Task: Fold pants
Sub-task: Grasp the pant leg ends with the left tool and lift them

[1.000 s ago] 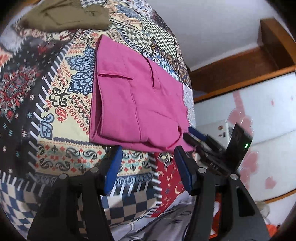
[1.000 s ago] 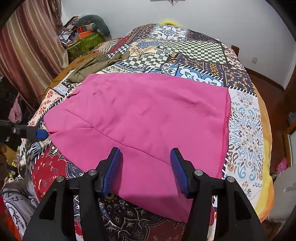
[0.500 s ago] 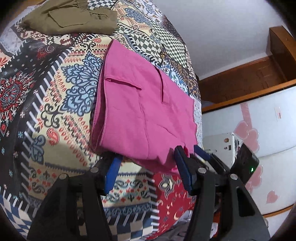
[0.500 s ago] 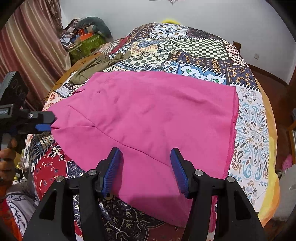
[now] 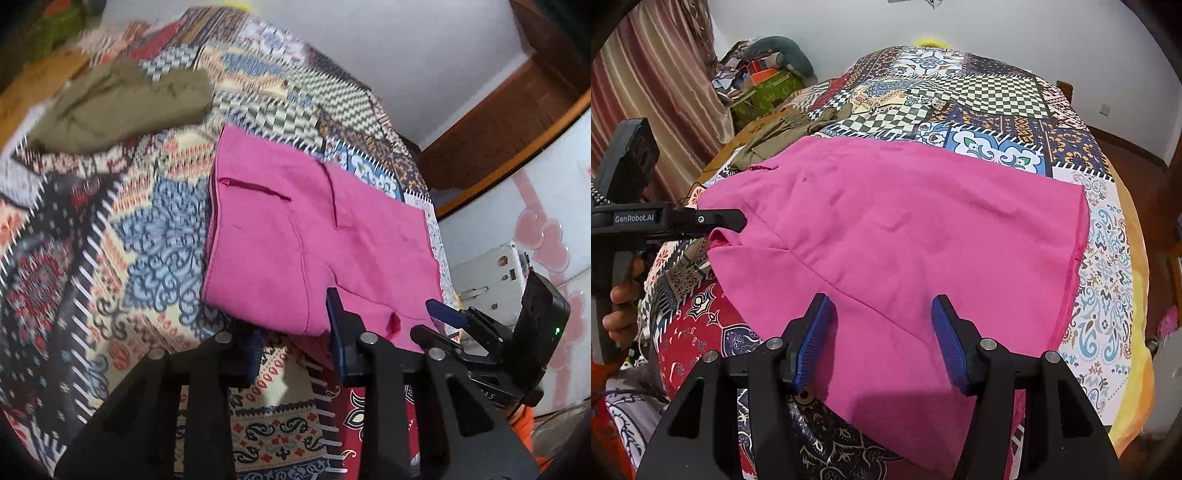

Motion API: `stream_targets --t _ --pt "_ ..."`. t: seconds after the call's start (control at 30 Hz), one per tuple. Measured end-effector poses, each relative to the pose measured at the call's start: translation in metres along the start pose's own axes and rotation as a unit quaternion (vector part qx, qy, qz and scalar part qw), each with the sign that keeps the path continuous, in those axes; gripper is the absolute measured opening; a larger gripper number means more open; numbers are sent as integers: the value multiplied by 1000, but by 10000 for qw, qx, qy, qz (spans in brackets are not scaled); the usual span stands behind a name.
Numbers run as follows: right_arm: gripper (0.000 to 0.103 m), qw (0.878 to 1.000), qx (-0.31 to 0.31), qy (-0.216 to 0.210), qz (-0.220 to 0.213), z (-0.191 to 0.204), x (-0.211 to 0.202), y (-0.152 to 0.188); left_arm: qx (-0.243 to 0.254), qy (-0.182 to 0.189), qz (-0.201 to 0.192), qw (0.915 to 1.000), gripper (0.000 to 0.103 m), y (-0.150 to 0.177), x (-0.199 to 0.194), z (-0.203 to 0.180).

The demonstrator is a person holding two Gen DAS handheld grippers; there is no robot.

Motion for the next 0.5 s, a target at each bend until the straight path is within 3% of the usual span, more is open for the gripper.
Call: stream_targets --t 0.2,0.5 --pt "53 9999 -121 -20 35 9 6 -11 246 -360 -369 9984 28 -3 -21 2" --pt "53 9979 -621 -181 92 46 21 -28 14 -689 -598 9958 28 16 -54 40"
Point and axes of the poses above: each gripper's, at about its wrist camera, not at the fingertips, and x roughly the way its jaws point, z to its left, y to its underside, the point moved 4 cm from there along x, roughly the way its jaws point, and after that the axes turned 1 degree about x, right-handed, at the moved point
